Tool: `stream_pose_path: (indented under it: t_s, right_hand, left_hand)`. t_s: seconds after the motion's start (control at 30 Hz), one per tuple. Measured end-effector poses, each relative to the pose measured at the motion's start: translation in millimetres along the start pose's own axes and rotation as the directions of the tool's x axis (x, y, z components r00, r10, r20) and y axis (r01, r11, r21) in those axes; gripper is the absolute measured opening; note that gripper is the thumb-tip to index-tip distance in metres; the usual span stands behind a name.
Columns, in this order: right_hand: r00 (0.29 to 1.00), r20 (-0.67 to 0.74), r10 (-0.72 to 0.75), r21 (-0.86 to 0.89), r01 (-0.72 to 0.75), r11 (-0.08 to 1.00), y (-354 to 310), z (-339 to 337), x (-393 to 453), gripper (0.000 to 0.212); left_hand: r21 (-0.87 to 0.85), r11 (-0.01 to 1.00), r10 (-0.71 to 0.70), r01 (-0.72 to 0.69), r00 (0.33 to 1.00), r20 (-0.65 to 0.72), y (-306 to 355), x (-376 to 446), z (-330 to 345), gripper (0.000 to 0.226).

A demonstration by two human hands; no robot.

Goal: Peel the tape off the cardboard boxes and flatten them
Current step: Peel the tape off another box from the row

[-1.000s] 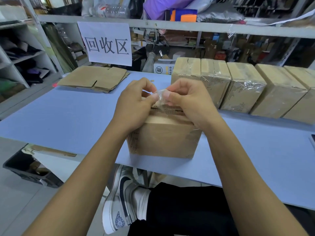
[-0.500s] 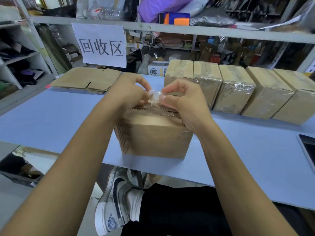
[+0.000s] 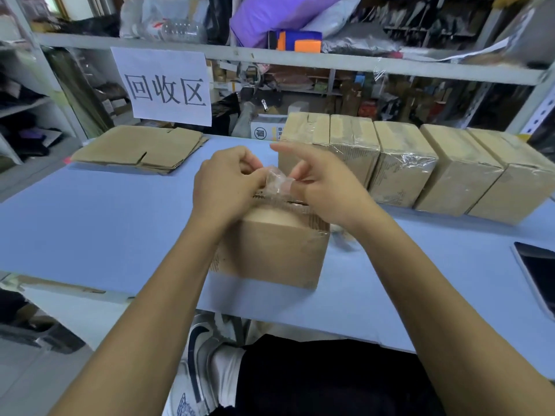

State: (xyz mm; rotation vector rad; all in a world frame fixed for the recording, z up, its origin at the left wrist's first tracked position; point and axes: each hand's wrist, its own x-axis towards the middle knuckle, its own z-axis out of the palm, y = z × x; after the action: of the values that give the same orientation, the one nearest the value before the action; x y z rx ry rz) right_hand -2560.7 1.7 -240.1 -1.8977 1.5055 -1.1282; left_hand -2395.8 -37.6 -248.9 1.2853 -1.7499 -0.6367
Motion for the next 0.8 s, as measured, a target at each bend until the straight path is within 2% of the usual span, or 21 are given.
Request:
stream_pose_path:
  t_s: [0.1, 0.2, 0.3, 0.4, 0.47, 0.6, 0.8]
  right_hand:
    - [0.994, 0.106, 0.025, -0.056, -0.019, 0.998, 1.3, -4.1, 6.2, 0.036]
    - [0.998, 0.026, 0.052, -0.022, -0.051, 0.998, 1.9, -0.5, 13.0, 0.02]
    - [0.996, -0.068, 0.053, 0.023, -0.052, 0.998, 4.8, 5.8, 14.0, 0.026]
    - [0.995, -0.086, 0.049, 0.125, -0.038, 0.991, 7.8, 8.4, 9.1, 0.028]
    - [0.998, -0.051, 0.048, 0.174, -0.039, 0.984, 9.5, 6.7, 7.6, 0.026]
    - [0.991, 0.124, 0.058, 0.262, -0.089, 0.961, 9.3, -5.4, 7.0, 0.026]
    - [0.969, 0.241, 0.056, 0.426, -0.157, 0.891, 9.4, -18.6, 7.6, 0.028]
  left_hand:
    - [-0.035, 0.999, 0.028, -0.024, 0.993, 0.114, -2.7, 2.7, -2.5, 0.004]
    - [-0.157, 0.987, 0.07, -0.041, 0.98, 0.184, -5.4, 2.1, -10.2, 0.007]
    - [-0.243, 0.969, 0.11, -0.053, 0.968, 0.227, -2.6, -1.5, -14.7, 0.005]
    - [-0.227, 0.972, 0.123, -0.068, 0.963, 0.238, -0.5, -3.7, -13.4, 0.011]
    - [-0.194, 0.978, 0.116, -0.07, 0.965, 0.236, -2.3, -2.0, -11.4, 0.015]
    - [-0.098, 0.992, 0.096, -0.082, 0.984, 0.15, -5.5, 0.0, -8.2, 0.016]
    - [-0.142, 0.985, 0.111, -0.096, 0.989, 0.1, -2.0, -2.0, -9.9, 0.023]
